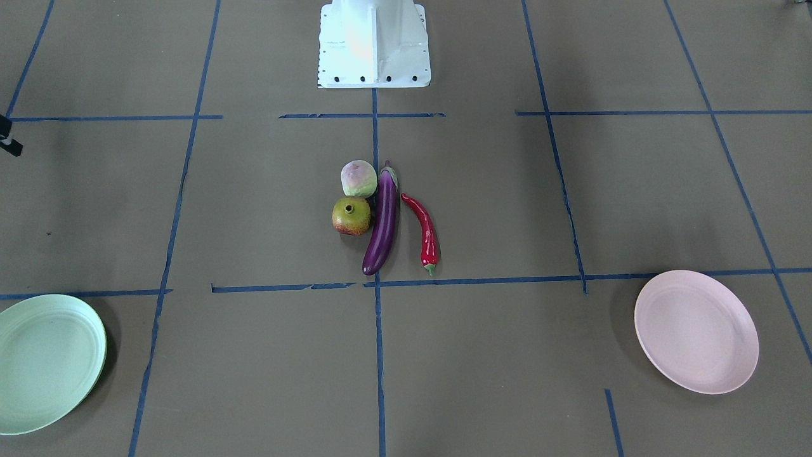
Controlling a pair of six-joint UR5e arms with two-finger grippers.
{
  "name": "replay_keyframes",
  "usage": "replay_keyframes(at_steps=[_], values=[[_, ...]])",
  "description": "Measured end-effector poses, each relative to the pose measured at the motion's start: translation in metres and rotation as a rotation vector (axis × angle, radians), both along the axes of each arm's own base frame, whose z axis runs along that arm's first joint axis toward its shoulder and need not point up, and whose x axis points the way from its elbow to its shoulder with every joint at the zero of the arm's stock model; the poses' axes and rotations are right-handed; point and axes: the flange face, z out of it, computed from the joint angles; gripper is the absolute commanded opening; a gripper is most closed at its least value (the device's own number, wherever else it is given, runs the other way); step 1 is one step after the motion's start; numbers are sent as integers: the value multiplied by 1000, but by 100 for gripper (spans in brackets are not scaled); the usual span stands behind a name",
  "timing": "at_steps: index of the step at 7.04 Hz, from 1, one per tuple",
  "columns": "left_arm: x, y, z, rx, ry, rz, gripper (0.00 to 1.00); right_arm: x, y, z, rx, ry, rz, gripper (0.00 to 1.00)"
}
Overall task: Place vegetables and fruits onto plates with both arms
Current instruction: 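Reach the right gripper down to the yellow-red pear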
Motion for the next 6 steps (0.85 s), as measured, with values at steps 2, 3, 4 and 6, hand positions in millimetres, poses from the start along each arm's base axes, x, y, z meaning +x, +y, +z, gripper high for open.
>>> replay_keyframes(at_steps=[2,3,4,6], values=[[0,0,0,-1,0,0,100,-107,-12,-79,-79,-54,36,100],[0,0,1,-1,0,1,100,-172,-7,-128,-116,-83,53,100],[0,0,1,-1,0,2,100,-237,2,-171,-151,-101,78,100],[0,0,1,-2,0,2,100,-347,2,-241,-194,-78,137,100]])
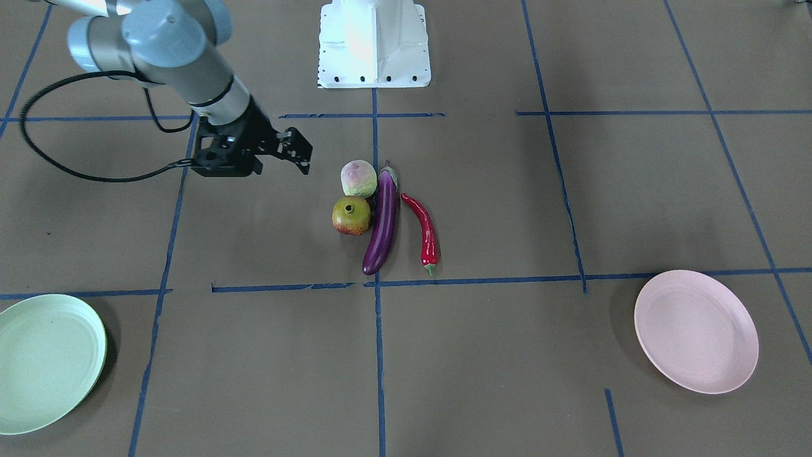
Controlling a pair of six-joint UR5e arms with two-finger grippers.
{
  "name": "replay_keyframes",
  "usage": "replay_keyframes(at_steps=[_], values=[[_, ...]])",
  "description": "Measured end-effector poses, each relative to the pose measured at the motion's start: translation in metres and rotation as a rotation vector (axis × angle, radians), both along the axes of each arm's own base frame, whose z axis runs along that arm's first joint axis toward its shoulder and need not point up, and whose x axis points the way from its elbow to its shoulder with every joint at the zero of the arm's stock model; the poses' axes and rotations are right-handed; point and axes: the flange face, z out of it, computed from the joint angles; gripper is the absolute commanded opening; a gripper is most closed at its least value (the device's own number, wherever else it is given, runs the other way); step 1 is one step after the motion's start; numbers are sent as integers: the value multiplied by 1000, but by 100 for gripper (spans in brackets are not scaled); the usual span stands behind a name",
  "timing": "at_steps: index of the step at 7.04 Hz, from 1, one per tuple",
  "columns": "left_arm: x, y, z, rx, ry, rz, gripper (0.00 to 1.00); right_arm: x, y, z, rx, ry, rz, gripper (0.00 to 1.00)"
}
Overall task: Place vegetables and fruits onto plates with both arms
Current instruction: 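Reach the right gripper down to the yellow-red pear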
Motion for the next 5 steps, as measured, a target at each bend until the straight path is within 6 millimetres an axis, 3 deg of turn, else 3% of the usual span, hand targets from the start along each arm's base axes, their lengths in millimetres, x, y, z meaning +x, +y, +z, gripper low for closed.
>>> replay_keyframes(at_steps=[1,2,5], values=[[0,0,0,-1,0,0,100,-36,0,-16,-5,32,17,100],[0,0,0,-1,1,0,100,-59,-1,-23,-10,58,30,100],[0,0,0,0,1,-1,100,-98,-14,-24,-7,122,62,100]])
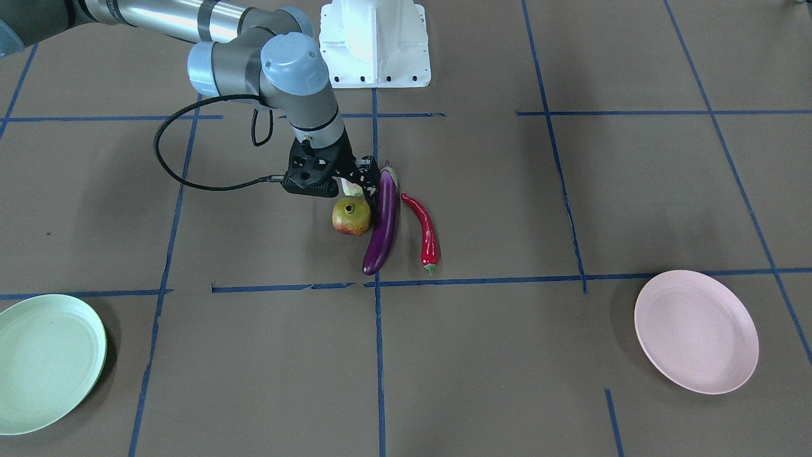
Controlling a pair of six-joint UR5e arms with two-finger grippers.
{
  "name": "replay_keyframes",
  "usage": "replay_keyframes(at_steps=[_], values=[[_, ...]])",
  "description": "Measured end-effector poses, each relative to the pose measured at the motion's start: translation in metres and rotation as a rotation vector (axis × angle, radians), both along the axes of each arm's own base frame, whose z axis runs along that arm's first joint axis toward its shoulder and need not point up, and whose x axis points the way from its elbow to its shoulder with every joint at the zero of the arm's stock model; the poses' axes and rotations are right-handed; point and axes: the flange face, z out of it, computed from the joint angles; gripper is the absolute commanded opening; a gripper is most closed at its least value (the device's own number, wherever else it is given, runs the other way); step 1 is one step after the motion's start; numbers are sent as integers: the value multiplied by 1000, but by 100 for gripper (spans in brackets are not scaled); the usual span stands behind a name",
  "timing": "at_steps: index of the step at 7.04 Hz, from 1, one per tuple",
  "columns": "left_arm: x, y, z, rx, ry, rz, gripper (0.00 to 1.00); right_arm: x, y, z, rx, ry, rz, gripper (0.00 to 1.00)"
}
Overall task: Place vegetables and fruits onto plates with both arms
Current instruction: 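Reach the right gripper down to the yellow-red pear, then close the right gripper on the pear and lift it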
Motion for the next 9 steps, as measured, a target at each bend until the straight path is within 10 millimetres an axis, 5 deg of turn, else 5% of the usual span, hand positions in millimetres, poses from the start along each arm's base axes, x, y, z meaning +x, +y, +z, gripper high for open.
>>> replay_keyframes(at_steps=[2,3,4,7,9], values=[[0,0,0,1,0,0,100,-19,-14,9,20,51,29,99],[0,1,0,-1,0,0,100,-23,-17,15,32,70,40,57],[0,2,1,-2,1,0,100,-27,-16,17,41,79,47,4],[0,4,0,-3,2,0,100,-19,-15,8,60,62,69,0],[0,4,0,-1,2,1,100,37,-29,16,77,43,119,0]])
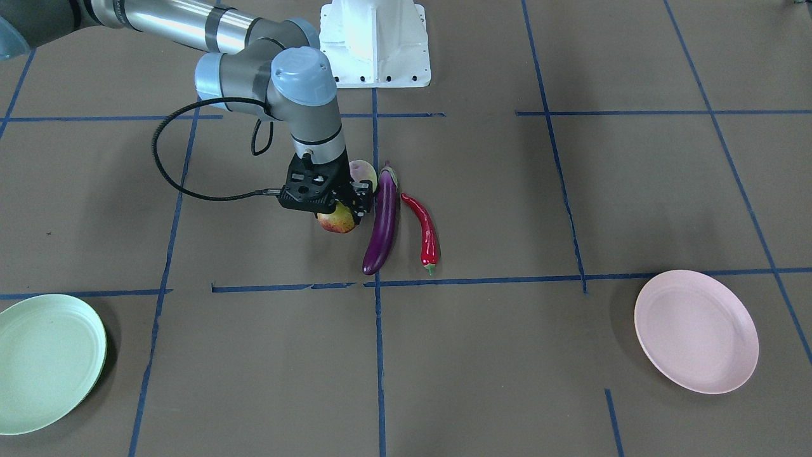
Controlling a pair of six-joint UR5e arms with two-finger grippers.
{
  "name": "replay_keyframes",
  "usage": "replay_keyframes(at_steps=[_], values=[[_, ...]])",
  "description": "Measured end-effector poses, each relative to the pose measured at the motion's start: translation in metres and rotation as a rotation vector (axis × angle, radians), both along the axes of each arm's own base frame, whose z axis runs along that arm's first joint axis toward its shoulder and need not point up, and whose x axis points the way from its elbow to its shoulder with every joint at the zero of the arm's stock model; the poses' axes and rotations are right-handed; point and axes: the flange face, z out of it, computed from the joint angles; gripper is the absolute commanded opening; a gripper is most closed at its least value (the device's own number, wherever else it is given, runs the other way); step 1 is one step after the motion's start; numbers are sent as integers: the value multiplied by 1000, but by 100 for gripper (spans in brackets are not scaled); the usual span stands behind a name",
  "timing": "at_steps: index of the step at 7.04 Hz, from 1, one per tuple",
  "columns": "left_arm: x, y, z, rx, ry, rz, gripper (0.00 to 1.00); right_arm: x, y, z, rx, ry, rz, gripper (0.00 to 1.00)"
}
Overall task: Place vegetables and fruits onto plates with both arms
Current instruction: 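Carry the pear to the green plate while the left arm moves in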
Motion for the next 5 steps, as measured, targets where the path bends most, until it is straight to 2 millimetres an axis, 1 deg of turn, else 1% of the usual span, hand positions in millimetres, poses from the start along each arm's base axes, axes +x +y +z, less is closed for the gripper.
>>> replay_keyframes(at_steps=[1,2,3,4,5], values=[[0,0,-1,4,2,1,100,35,-17,21,15,22,23,0],[2,-3,-3,21,13,2,100,73,-41,54,61,83,13,0],[4,-8,-10,64,30,5,100,115,-69,95,107,168,-17,0],[11,-13,-18,115,67,9,100,159,-101,137,125,246,-51,0],[24,-20,-29,141,121,17,100,202,-134,176,121,299,-88,0]])
